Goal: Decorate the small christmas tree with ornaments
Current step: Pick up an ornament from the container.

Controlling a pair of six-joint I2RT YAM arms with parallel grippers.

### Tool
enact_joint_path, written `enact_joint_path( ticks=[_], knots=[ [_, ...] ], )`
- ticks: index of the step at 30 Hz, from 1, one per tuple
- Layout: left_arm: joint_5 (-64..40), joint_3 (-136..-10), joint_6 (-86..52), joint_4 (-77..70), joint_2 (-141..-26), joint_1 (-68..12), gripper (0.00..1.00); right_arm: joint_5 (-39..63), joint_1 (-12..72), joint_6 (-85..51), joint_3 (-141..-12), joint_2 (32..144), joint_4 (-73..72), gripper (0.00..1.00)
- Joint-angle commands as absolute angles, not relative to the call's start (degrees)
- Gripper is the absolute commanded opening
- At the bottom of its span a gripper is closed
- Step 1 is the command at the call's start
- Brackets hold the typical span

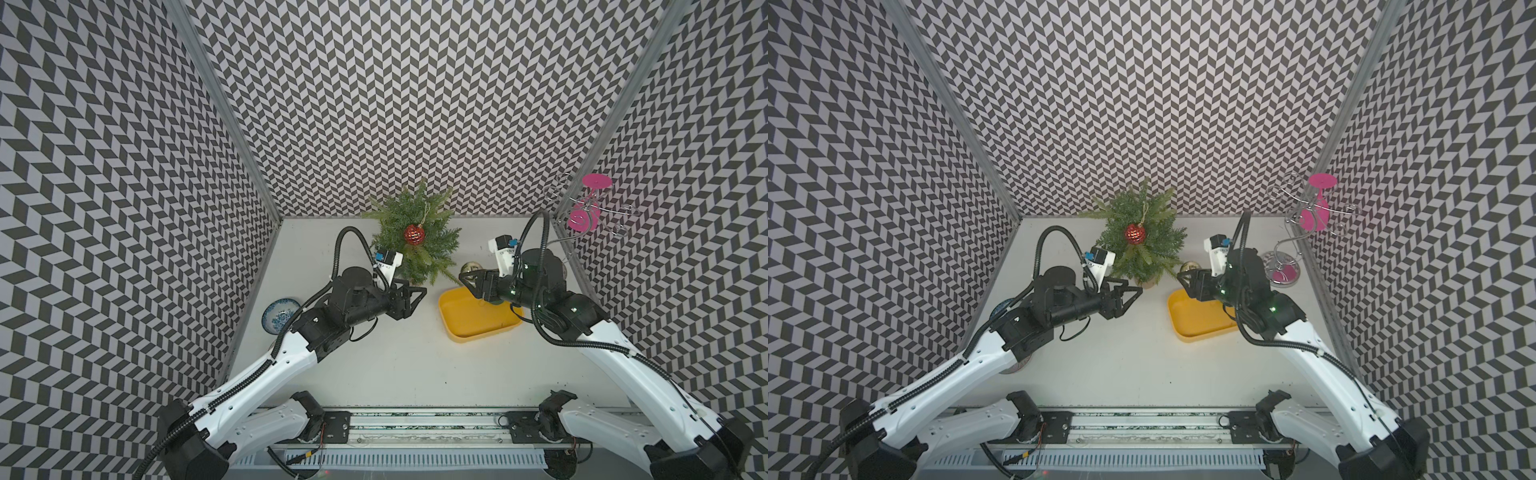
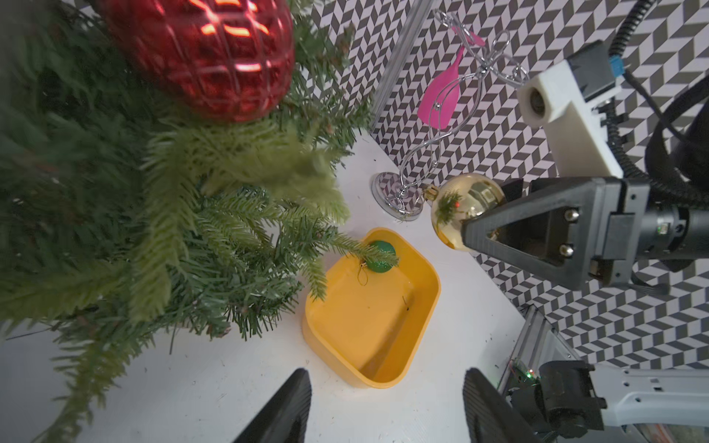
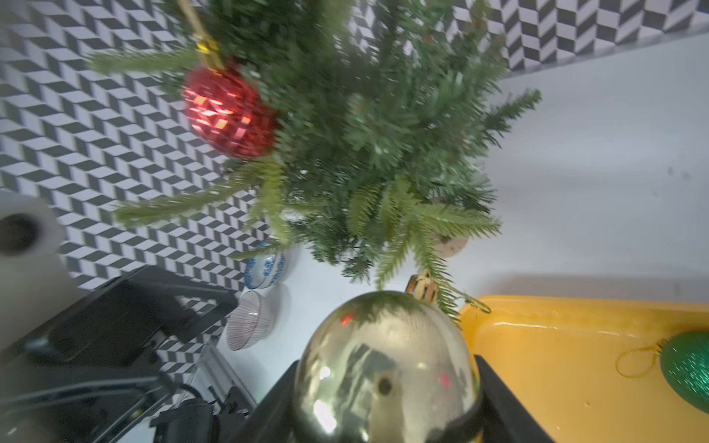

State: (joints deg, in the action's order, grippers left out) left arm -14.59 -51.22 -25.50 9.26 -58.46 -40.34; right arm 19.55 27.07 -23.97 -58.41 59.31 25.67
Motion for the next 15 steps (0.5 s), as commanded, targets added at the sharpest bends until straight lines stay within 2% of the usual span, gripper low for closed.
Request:
enact_joint_path(
  ticks=[1,6,15],
  knots=[
    [-21.8,-52.9,-30.4,4.2,-56.9,-36.2,0.65,27.5,26.7,-21.8,-62.5,59.2,26.6,0.61],
    [-27.5,-54.3,-33.6,1.4,-56.0,-30.8,0.62,32.3,26.7,-22.0,-68.5,61.6,27.9,0.61],
    [-29.4,-58.1,-32.5,2.9,-56.4,-28.7,0.58,35.9,26.7,-23.1,-75.6,65.2,28.5,0.61]
  ],
)
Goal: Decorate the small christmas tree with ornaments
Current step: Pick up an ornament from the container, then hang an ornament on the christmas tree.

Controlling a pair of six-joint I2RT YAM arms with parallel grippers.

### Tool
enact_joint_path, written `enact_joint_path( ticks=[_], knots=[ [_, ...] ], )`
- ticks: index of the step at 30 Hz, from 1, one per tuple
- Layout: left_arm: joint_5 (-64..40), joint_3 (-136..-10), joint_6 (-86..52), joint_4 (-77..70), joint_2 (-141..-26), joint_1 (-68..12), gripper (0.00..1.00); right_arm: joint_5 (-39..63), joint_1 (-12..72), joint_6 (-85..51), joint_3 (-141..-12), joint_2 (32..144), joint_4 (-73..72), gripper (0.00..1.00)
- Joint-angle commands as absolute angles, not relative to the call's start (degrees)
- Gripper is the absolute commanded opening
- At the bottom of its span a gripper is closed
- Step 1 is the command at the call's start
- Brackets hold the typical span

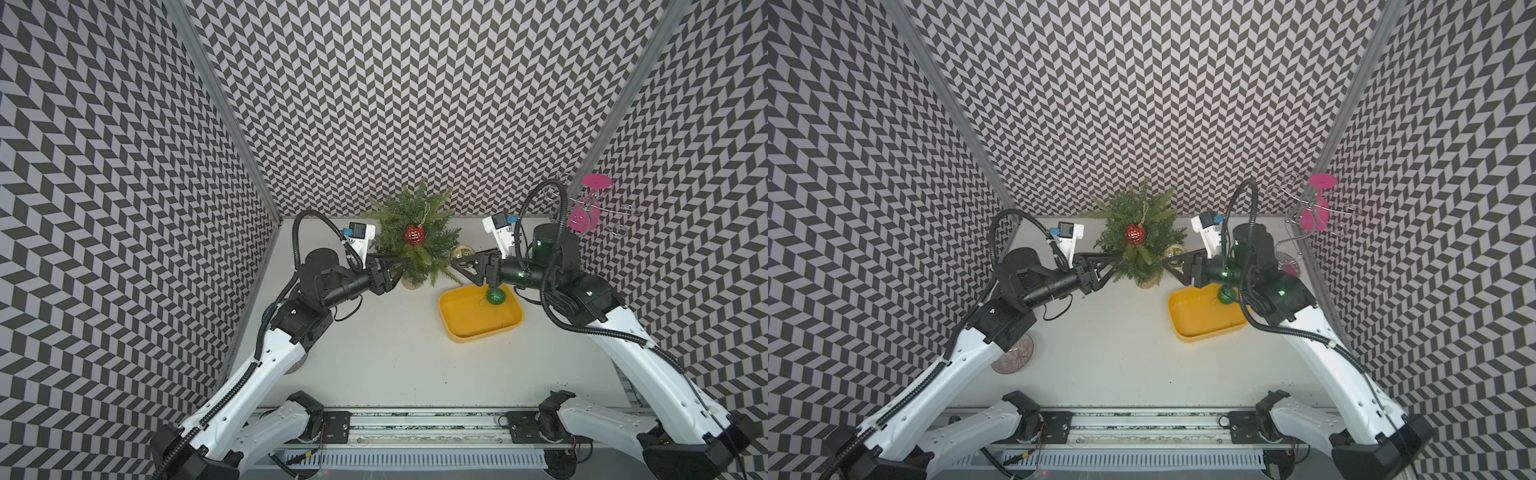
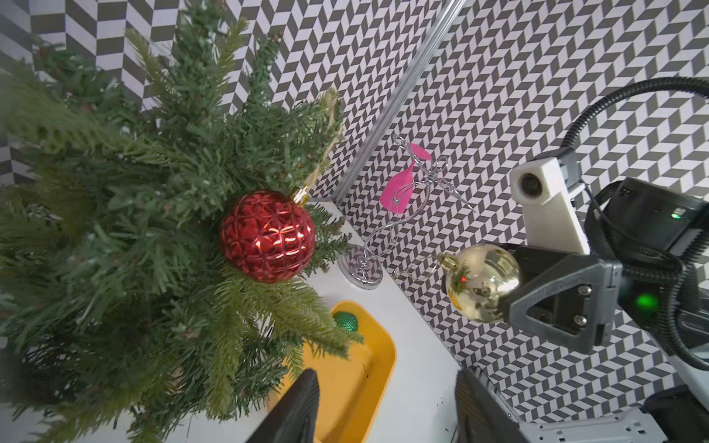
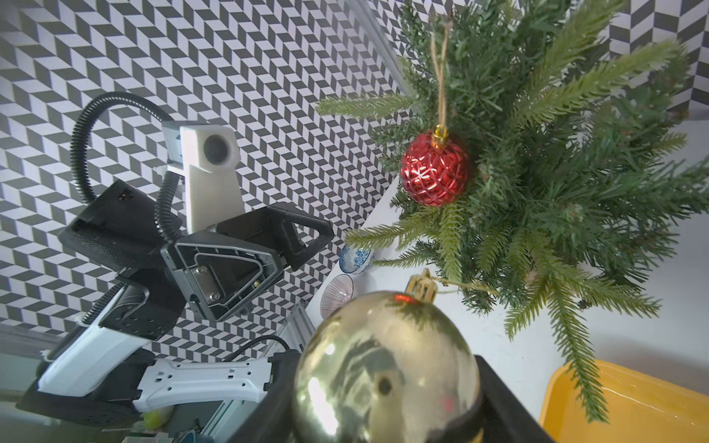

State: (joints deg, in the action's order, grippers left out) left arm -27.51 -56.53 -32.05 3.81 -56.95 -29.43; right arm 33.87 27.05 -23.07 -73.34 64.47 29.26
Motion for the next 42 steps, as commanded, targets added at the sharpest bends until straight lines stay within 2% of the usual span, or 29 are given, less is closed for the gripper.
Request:
enact_joint_path(
  ticks=[1,17,28,42],
  knots=[
    [-29.4,-58.3,-32.6,2.7,-56.4,-28.3,0.58,36.0,26.6,-23.2,-76.4,65.6,28.4,0.61],
    [-31.8,-61.9,-33.9,4.4,-58.9,-22.2,0.58,34.6,20.7,-26.4,-85.4,72.7,25.3,0.61],
    [-32.8,-63.7,-33.9,4.2,-61.5,-21.7,0.59,35.4,14.5,-29.0,-91.2,79.8,22.0,0.60],
    [-34.0,-64.5,-33.3,4.4,-62.8,-21.5,0.60,38.0,13.5,-31.1,-101.6,91.1,19.8,0.60]
  ],
)
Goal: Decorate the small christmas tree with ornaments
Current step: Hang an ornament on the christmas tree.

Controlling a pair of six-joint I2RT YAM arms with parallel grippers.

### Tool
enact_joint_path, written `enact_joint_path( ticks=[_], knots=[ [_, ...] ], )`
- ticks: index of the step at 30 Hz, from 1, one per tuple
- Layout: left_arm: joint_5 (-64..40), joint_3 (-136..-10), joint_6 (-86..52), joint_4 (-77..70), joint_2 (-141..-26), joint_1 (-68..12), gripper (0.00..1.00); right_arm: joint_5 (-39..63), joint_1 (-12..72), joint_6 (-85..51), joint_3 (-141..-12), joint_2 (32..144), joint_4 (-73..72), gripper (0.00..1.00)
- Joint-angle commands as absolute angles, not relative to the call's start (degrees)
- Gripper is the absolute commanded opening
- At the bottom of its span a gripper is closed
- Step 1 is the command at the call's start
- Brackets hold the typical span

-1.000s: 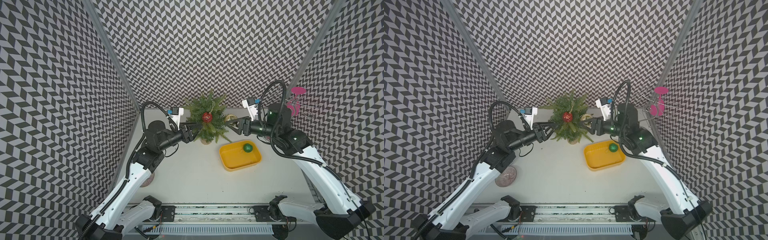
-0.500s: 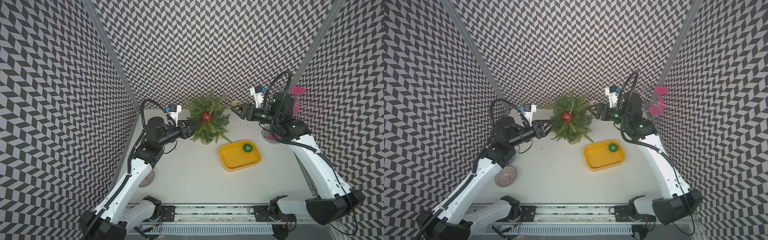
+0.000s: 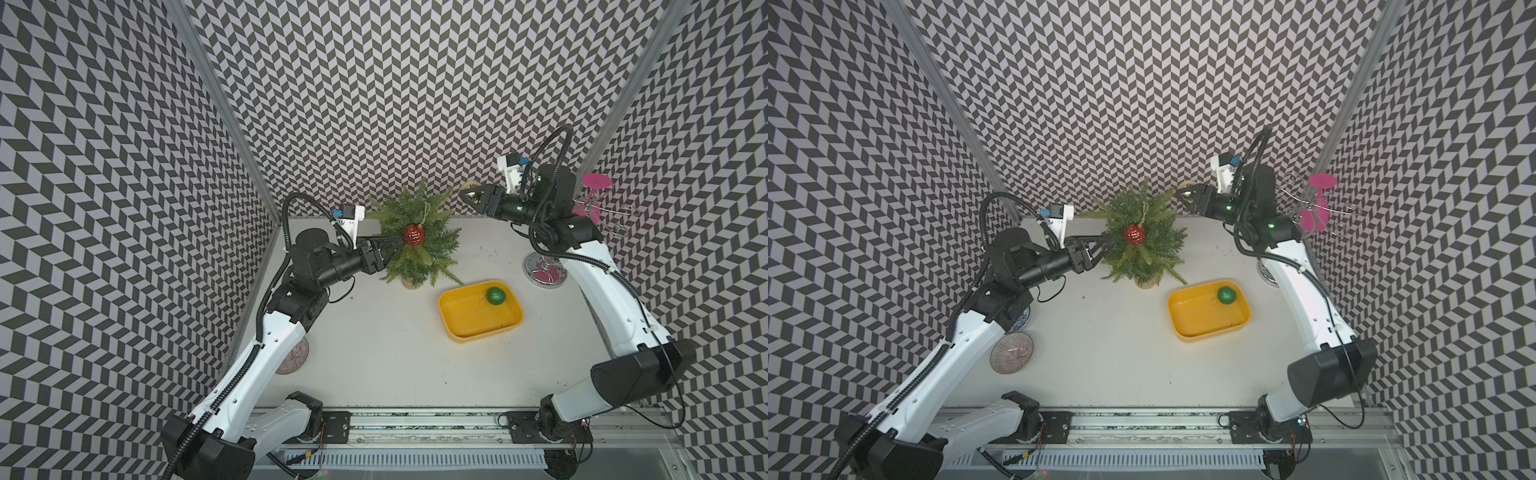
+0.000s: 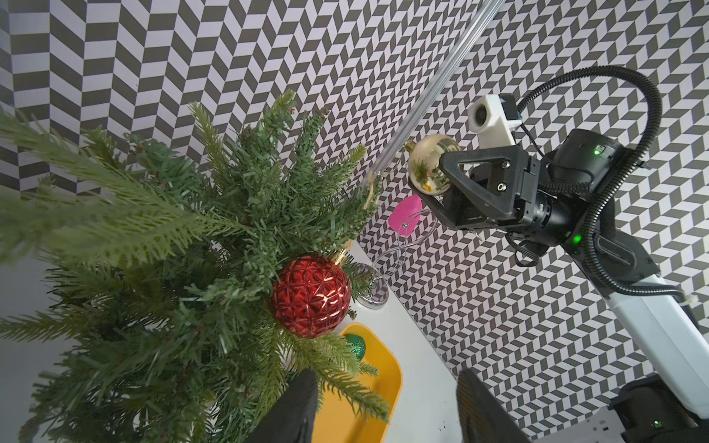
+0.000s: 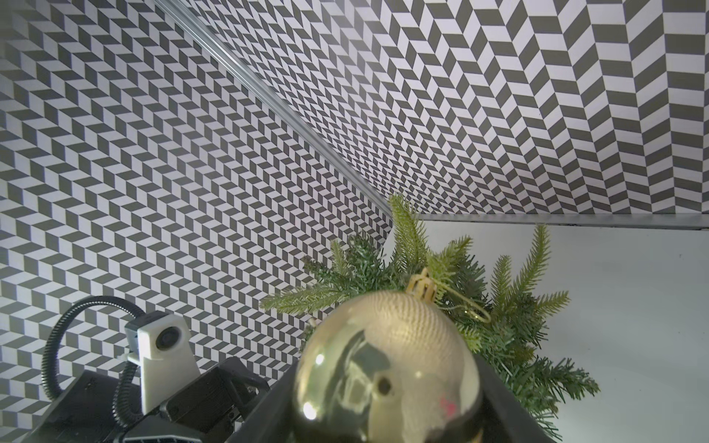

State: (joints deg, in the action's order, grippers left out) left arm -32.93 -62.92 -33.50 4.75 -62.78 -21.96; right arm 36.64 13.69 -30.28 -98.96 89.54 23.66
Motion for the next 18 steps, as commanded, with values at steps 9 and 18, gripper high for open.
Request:
enact_joint_path(
  ticks=[9,18],
  knots=[
    [-34.1,-64.1,-33.2,4.4,-62.9,-21.5,0.61,40.1,13.5,-32.1,-108.2,97.2,20.2,0.60],
    [-34.2,-63.8,-33.3,4.5,-62.9,-21.5,0.61,42.8,13.6,-32.5,-110.1,98.8,20.5,0.60]
  ],
)
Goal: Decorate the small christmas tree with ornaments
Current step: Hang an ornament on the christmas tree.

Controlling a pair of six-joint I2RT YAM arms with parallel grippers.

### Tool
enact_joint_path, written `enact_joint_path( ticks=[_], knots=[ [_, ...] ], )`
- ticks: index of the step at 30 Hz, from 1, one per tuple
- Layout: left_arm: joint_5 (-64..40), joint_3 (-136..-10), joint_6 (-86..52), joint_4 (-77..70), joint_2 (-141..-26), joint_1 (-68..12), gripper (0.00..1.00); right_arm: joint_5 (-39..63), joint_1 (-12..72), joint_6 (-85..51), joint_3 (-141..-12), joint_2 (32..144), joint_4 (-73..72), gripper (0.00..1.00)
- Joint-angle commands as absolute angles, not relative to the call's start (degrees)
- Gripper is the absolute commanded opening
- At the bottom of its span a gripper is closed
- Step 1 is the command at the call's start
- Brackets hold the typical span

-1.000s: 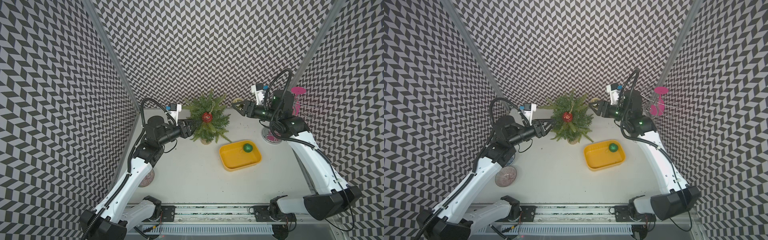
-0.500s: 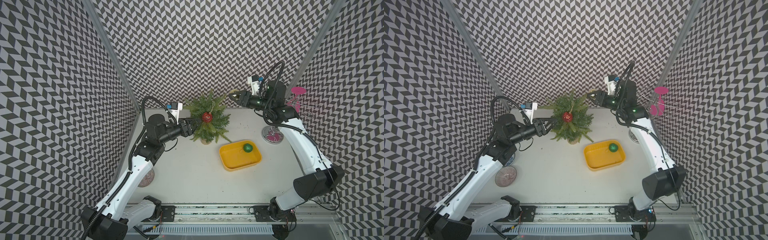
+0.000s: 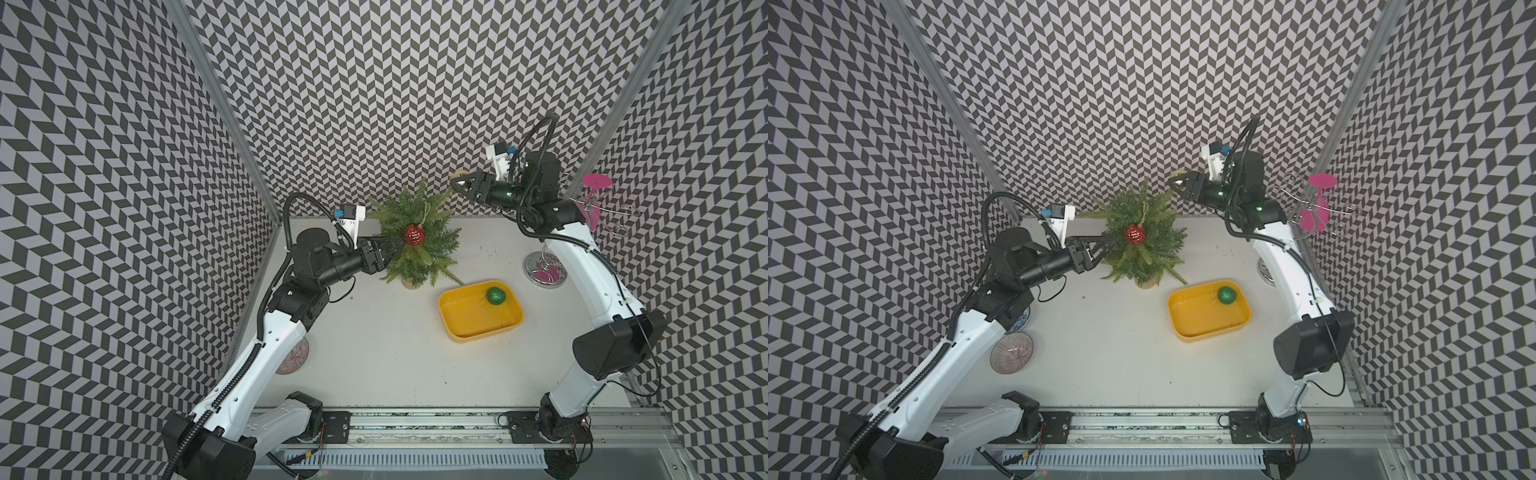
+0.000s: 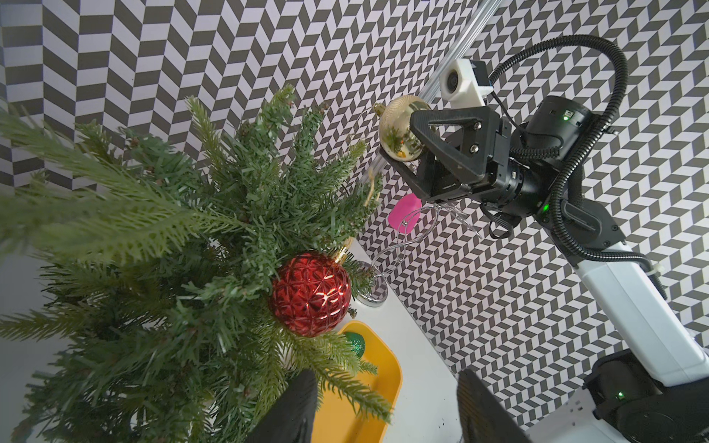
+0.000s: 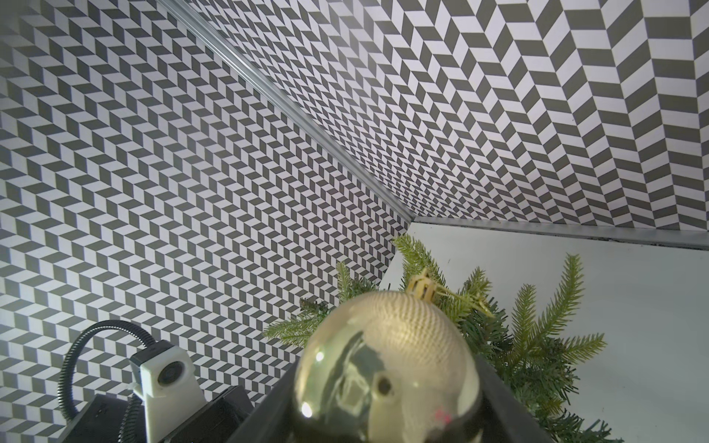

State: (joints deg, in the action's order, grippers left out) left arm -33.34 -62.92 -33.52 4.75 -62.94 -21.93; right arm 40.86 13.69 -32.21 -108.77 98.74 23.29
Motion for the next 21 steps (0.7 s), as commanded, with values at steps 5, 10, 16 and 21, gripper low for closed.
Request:
enact_joint_path(
  ticks=[5,10,16,21],
  knots=[
    [-34.4,-63.6,-33.7,4.1,-62.7,-21.5,0.60,42.7,13.7,-31.4,-109.0,98.2,21.5,0.60],
    [-34.6,-63.3,-34.1,4.0,-62.6,-21.5,0.61,43.1,13.8,-31.2,-107.6,97.7,21.2,0.60],
    [-34.5,-62.8,-34.3,4.2,-62.1,-21.6,0.60,44.0,14.1,-31.1,-105.0,96.5,20.3,0.59],
    [-34.5,-62.8,-34.4,4.2,-62.0,-21.6,0.60,43.8,14.2,-31.0,-102.6,94.6,19.9,0.59]
  ],
)
